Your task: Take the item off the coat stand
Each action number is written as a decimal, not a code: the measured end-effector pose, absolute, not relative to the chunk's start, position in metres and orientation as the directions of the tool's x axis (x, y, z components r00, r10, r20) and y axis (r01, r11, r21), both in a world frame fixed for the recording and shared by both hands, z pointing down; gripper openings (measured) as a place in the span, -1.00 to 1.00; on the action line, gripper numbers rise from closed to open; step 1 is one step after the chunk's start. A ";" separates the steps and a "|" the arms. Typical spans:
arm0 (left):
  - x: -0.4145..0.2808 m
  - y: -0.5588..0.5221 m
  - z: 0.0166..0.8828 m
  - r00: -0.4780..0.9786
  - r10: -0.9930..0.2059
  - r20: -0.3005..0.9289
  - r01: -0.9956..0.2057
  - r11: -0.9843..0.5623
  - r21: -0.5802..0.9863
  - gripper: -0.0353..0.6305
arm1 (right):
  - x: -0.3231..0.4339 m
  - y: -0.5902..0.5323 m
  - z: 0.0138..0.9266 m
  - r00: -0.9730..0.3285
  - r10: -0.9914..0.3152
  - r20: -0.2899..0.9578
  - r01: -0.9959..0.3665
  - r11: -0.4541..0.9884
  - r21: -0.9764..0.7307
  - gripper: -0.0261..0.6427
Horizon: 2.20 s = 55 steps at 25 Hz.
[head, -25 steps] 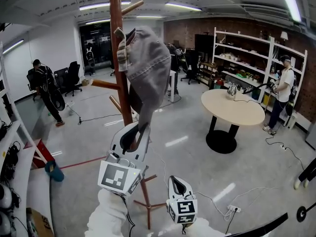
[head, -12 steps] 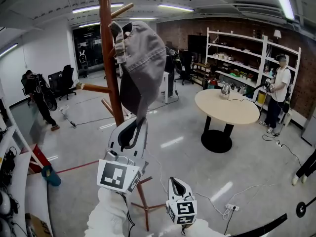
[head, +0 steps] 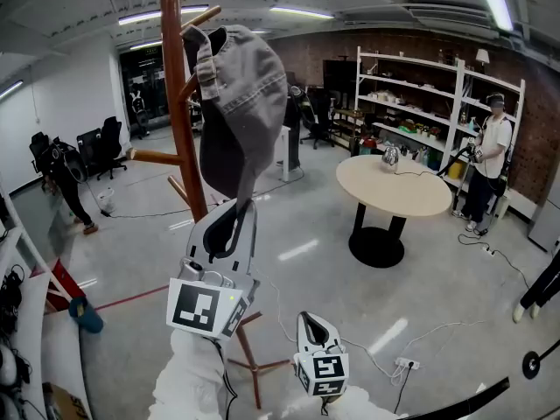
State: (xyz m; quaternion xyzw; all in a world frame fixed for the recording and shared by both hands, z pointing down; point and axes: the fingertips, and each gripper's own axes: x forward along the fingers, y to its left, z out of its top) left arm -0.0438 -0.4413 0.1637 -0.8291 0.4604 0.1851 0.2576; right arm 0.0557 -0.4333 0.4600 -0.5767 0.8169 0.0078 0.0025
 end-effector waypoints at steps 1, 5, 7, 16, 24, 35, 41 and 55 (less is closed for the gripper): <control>-0.042 -0.442 0.164 0.511 -0.669 -0.540 -0.857 -0.447 -0.256 -0.84 | 0.057 -0.433 0.460 -0.333 -0.943 -0.013 -0.943 0.333 0.010 -0.89; -0.031 -0.447 0.164 0.523 -0.668 -0.528 -0.849 -0.459 -0.261 -0.84 | 0.065 -0.433 0.459 -0.325 -0.946 -0.014 -0.946 0.325 0.011 -0.89; -0.029 -0.447 0.164 0.527 -0.663 -0.531 -0.847 -0.463 -0.261 -0.84 | 0.067 -0.432 0.459 -0.321 -0.947 -0.013 -0.947 0.321 0.012 -0.89; -0.001 -0.440 0.165 0.571 -0.632 -0.524 -0.816 -0.505 -0.279 -0.84 | 0.086 -0.427 0.459 -0.299 -0.954 -0.010 -0.954 0.299 0.013 -0.89; 0.011 -0.426 0.194 0.600 -0.632 -0.491 -0.792 -0.556 -0.252 -0.84 | 0.085 -0.420 0.462 -0.309 -0.951 -0.002 -0.951 0.309 0.017 -0.89; 0.019 -0.400 0.257 0.624 -0.661 -0.417 -0.765 -0.627 -0.149 -0.84 | 0.083 -0.398 0.467 -0.322 -0.946 0.019 -0.946 0.323 0.025 -0.89; 0.025 -0.386 0.286 0.625 -0.687 -0.371 -0.762 -0.640 -0.098 -0.84 | 0.088 -0.384 0.459 -0.325 -0.946 0.011 -0.945 0.325 0.034 -0.89; 0.009 -0.352 0.361 0.558 -0.773 -0.302 -0.787 -0.609 0.103 -0.84 | 0.087 -0.363 0.456 -0.335 -0.942 0.011 -0.942 0.335 0.015 -0.89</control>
